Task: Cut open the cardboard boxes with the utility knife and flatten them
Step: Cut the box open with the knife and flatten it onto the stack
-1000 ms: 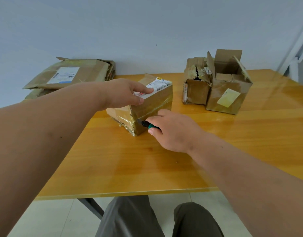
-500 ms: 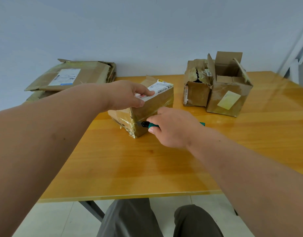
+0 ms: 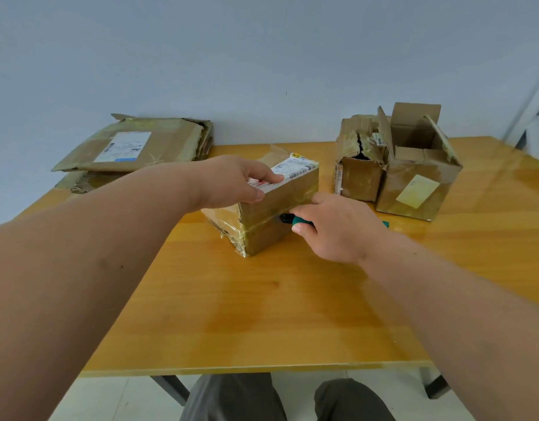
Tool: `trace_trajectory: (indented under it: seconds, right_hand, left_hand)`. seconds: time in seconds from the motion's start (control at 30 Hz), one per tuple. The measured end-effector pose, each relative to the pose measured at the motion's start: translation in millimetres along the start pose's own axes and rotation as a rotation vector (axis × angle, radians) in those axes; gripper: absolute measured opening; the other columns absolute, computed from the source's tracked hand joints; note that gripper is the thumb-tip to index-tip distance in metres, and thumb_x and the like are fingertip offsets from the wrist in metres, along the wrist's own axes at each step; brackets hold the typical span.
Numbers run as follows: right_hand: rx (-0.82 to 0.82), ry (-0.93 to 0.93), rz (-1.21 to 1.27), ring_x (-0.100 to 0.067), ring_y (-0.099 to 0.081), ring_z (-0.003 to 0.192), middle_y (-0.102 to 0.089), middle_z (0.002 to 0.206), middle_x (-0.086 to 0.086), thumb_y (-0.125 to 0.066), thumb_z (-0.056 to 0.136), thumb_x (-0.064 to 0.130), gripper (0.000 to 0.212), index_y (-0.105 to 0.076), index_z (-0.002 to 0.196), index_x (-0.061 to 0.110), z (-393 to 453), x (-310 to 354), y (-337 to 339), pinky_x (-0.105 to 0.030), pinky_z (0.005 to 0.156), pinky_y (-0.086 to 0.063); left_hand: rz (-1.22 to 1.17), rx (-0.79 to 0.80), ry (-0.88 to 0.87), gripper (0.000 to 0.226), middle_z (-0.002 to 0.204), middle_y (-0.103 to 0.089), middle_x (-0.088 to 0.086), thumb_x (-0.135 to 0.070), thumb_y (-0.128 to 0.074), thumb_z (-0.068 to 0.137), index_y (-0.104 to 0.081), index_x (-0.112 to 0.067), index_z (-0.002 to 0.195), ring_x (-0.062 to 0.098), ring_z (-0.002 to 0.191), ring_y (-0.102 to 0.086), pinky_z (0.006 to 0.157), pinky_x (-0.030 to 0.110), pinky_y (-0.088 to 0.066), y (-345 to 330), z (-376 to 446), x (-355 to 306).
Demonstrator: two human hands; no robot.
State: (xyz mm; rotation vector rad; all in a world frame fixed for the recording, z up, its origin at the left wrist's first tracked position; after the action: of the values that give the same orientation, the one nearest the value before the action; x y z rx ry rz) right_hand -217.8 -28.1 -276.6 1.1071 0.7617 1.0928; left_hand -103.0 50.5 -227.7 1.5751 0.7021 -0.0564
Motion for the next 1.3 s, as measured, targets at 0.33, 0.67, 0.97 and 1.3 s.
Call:
trace_trajectory:
  seconds: [0.33,0.67,0.97,1.3]
  right_hand:
    - [-0.069,-0.141,-0.069,-0.012,-0.046,0.079,-0.051,0.095,0.005,-0.04,0.1,0.045,0.043,-0.051,0.138,0.032,-20.0,-37.8,-0.6,-0.024,0.053,-0.034]
    - [0.013,-0.546,0.002,-0.012,-0.051,0.073,-0.05,0.085,0.002,-0.037,0.102,0.039,0.034,-0.062,0.116,0.02,-70.3,-109.8,10.3,-0.031,0.06,-0.046]
    - [0.256,-0.64,-0.109,-0.029,-0.041,0.126,-0.046,0.136,-0.005,-0.045,0.093,0.038,0.045,-0.052,0.137,0.031,-76.0,-94.0,-14.7,-0.047,0.104,-0.035]
    - [-0.133,-0.493,0.588,-0.023,-0.05,0.127,-0.047,0.145,0.0,-0.052,0.098,0.019,0.054,-0.037,0.149,0.023,-20.6,-46.7,-0.4,-0.036,0.1,-0.045]
  left_hand:
    - [0.026,0.035,-0.039,0.044,0.132,-0.051,-0.003,-0.024,-0.057,0.096,-0.052,-0.057,0.125,0.02,0.11,-0.053,0.103,0.043,-0.041,0.6,2.0,-2.9]
    - [0.027,0.03,-0.087,0.042,0.129,-0.054,-0.004,-0.013,-0.056,0.096,-0.058,-0.05,0.117,0.018,0.112,-0.051,0.101,0.037,-0.04,2.6,-0.2,-5.4]
    - [0.504,-0.129,-0.09,0.049,0.119,-0.058,-0.001,-0.022,-0.046,0.092,-0.037,-0.041,0.136,0.015,0.086,-0.055,0.064,0.03,-0.046,-2.0,-1.0,-18.6]
    - [0.831,-0.426,-0.291,0.058,0.109,-0.057,-0.006,-0.047,-0.06,0.081,-0.036,-0.027,0.129,0.018,0.082,-0.059,0.06,0.032,-0.038,-17.2,-4.4,-26.2]
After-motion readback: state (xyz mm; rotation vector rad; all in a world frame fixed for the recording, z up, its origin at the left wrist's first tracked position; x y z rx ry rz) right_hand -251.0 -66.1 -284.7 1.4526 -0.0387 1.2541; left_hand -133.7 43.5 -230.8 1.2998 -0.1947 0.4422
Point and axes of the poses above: each hand's wrist, its own z-axis towards the middle knuckle, its own y-axis out of the back of the hand, x = y × z, the point moved 9 cm from there along z, towards the middle knuckle
